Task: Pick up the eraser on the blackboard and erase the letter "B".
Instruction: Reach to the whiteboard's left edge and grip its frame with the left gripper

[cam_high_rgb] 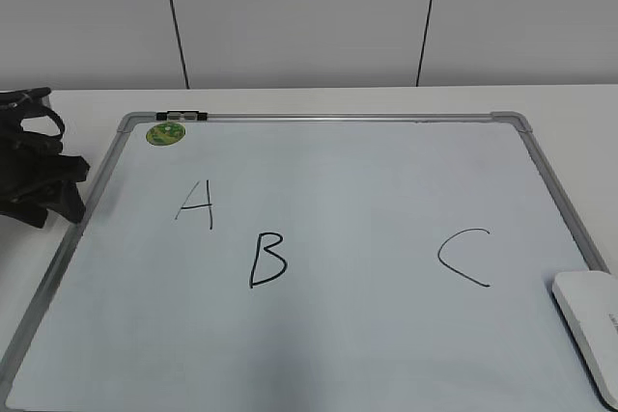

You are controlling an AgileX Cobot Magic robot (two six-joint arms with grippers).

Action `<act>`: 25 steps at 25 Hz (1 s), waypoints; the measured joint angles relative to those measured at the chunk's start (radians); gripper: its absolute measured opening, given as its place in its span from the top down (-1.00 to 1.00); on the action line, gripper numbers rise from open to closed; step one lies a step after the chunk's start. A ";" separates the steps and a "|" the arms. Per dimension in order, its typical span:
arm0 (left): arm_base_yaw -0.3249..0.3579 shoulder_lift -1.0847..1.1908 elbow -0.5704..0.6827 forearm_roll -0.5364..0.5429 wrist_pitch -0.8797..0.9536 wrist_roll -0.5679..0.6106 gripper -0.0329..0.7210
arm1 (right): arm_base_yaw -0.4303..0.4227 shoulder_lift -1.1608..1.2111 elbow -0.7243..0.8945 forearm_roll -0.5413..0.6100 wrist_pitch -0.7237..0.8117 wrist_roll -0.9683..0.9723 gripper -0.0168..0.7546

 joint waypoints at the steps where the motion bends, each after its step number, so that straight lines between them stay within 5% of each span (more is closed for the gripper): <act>1: 0.000 0.002 -0.002 -0.002 0.000 0.000 -0.09 | 0.000 0.000 0.000 0.000 0.000 0.000 -0.56; 25: -0.040 0.036 -0.031 0.013 -0.022 0.000 0.13 | 0.000 0.000 0.000 0.000 0.000 0.000 -0.56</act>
